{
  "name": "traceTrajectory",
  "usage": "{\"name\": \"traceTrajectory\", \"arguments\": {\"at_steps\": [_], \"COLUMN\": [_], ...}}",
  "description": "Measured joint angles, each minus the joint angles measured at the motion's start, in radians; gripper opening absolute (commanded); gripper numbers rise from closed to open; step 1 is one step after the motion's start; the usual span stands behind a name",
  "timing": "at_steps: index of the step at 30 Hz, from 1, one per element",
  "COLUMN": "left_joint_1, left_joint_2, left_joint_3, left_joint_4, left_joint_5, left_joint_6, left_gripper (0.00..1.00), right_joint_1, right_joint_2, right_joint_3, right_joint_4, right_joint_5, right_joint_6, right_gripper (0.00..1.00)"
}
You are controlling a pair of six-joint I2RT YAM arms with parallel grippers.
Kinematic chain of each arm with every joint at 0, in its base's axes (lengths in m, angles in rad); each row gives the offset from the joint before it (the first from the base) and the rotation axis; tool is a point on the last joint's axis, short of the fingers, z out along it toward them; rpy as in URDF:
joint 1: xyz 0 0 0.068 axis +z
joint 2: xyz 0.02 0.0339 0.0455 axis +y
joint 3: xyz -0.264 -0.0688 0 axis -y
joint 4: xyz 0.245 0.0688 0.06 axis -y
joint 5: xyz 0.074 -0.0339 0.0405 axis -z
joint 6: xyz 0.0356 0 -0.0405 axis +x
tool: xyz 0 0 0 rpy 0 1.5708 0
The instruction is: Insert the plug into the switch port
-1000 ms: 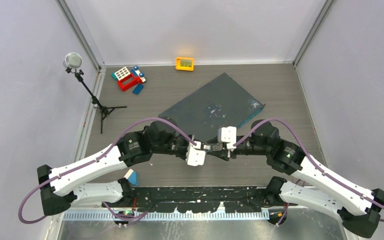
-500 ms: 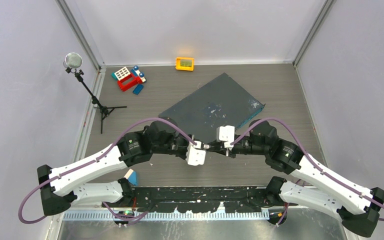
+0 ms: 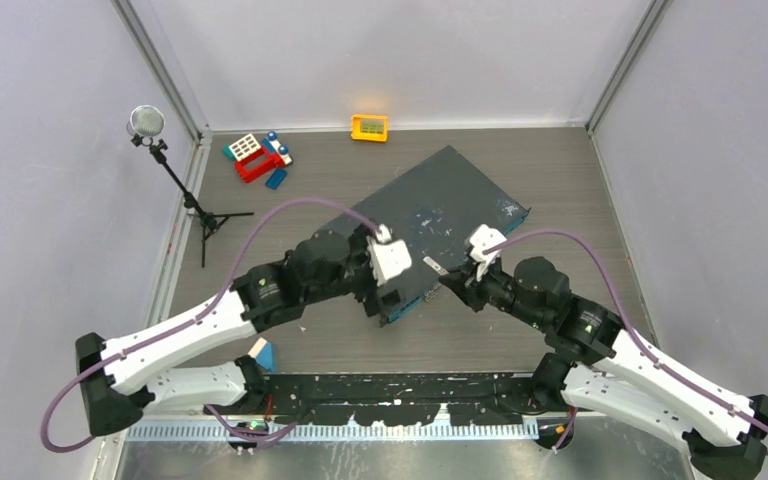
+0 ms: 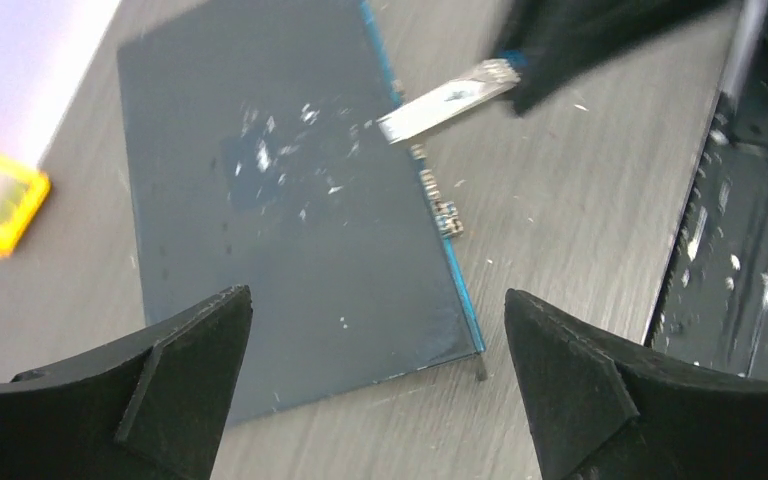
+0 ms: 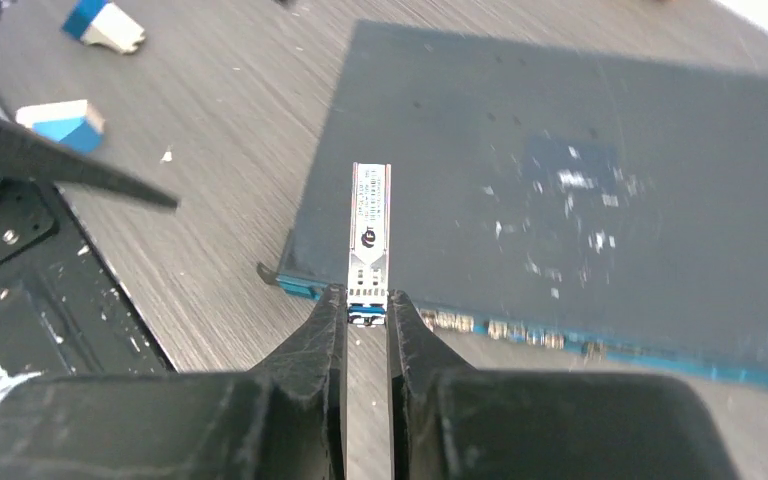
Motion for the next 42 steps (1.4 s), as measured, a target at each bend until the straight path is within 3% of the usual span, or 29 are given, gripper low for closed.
{"name": "traceTrajectory", "arguments": {"at_steps": [6,12,16,20,23,32,42], "left_joint_1": [0.209,0.327,0.282,0.119,0.027,0.010,-0.029], "left_joint_2": [0.156,0.320,0.441,0.455,0.455,0.417,0.400], "left_joint_3": [0.060,0.080,0.126,0.089,0.039,-0.114,-0.129], "left_joint_4": [0.010,0.073,0.072,0.071,0.071,0.065,0.065], "left_joint_5": [-0.053,-0.080,-0.134,-0.300,-0.349,-0.320,-0.284], "left_joint_6": [-0.312,-0.451,-0.472,-0.444,-0.440,-0.468,-0.464], "left_gripper": [1.00,1.00,1.00,1.00,1.00,0.96,0.96], "right_joint_1": [0.000,0.000,0.000,0.000,0.000,0.000,0.000], "right_joint_2": [-0.110,-0.119,-0.106,-0.134,-0.167,-0.200,-0.210], "right_joint_3": [-0.134,-0.151,-0.118,-0.096,-0.085,-0.078,-0.094], "right_joint_4": [-0.026,-0.163,-0.254,-0.294,-0.310,-0.344,-0.351], "right_joint_5": [0.224,0.525,0.663,0.739,0.766,0.774,0.769], "right_joint_6": [0.269,0.541,0.640,0.672,0.675,0.677,0.690], "right_gripper": [0.01,0.00,0.00,0.00,0.01,0.00,0.01]}}
